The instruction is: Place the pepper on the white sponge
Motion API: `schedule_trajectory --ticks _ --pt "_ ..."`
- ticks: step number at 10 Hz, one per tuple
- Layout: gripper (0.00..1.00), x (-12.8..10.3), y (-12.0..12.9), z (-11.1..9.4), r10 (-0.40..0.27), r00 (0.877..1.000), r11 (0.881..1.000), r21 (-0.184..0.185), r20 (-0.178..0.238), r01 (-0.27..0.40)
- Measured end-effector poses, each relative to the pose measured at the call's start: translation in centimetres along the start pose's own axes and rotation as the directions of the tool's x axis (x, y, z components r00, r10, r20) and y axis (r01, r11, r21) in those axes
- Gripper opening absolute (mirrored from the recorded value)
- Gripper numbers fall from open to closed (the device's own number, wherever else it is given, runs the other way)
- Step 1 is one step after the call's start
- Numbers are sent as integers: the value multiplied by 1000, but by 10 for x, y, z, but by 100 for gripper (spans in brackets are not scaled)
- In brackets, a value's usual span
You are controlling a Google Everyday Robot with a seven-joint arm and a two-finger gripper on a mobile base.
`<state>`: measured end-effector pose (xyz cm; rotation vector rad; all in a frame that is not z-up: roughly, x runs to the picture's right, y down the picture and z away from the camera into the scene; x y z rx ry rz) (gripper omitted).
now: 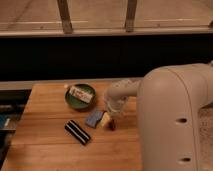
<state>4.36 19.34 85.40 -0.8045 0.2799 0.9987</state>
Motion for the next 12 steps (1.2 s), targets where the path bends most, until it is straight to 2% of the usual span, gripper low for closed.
schedule_trajectory --ticks 3,5,9,10,12 --pt "78 -1 3 7 8 1000 1000 -7 -12 -8" --pt "62 -2 10 7 5 1000 1000 -8 -11 -5" --pt "22 -2 21 -1 -1 1000 999 -43 8 2" --pt "18 -2 22 -2 -5 1000 999 -48 9 6" --pt "18 -3 24 -3 -8 1000 998 -57 10 8"
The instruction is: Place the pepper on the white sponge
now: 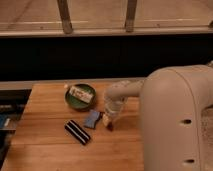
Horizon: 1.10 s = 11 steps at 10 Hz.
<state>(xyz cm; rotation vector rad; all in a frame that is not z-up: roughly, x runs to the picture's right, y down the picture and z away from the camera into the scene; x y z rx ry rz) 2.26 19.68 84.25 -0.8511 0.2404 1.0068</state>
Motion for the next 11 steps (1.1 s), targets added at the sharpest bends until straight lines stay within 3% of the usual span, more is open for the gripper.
schedule_trajectory --ticks 2,6,8,11 --pt "18 -1 -3 -8 7 1000 1000 -8 28 -7" --pt "18 0 -14 -42 31 993 999 -12 110 -30" --pt "18 -3 -13 -55 29 988 999 -45 151 -22" --pt "18 -7 0 -62 -8 985 996 -83 173 23"
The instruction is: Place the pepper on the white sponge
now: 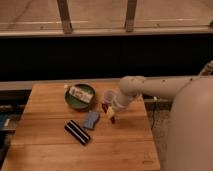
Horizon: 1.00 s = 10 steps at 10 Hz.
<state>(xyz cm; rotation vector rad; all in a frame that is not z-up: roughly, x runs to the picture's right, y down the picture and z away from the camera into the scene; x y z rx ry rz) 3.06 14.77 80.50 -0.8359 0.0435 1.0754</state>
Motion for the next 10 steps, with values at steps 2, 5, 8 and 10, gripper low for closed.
schedule_trajectory --ticks 2,5,8,10 --pt "18 -5 19 4 -43 999 999 -21 -2 43" --pt "18 -12 54 6 -134 991 990 -47 -2 134" --pt "18 -13 97 15 -238 971 970 -61 -18 237" --pt "18 -15 113 24 -279 960 958 -73 -32 276"
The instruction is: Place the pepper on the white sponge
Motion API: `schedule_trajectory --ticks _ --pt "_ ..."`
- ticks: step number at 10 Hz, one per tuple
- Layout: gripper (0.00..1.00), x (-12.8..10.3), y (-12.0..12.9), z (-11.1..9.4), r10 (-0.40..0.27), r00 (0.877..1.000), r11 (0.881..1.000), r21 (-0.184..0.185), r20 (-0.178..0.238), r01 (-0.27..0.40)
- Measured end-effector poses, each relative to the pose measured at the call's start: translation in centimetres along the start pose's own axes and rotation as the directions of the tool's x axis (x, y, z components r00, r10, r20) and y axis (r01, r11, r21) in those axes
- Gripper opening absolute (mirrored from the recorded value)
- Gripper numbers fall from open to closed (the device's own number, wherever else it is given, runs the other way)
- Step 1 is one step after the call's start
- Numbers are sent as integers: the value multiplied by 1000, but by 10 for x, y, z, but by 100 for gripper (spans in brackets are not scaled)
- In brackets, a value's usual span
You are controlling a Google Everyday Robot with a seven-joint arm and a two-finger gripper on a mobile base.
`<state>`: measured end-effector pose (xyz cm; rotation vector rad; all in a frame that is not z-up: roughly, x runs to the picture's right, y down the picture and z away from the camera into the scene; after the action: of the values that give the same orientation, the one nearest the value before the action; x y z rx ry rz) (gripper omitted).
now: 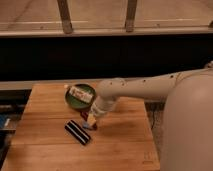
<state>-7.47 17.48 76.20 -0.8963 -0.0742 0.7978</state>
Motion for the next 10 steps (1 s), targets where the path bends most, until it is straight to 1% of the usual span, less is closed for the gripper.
schedule_trajectory --ticks 1,3,4,6,7,8,10 --pt "18 -4 1 4 -7 1000 1000 -4 -8 7" --pt "18 -10 -4 8 -5 1000 1000 3 -22 5" --pt "18 -15 -14 10 6 1000 1000 15 -31 -5" --pt "18 -17 -27 10 31 999 999 40 -40 -29" --pt "18 -17 -31 13 40 998 998 44 -47 -38" --pt "19 -18 -37 21 54 997 998 40 -60 -51" --pt "34 -16 -45 29 71 995 997 37 -76 -68"
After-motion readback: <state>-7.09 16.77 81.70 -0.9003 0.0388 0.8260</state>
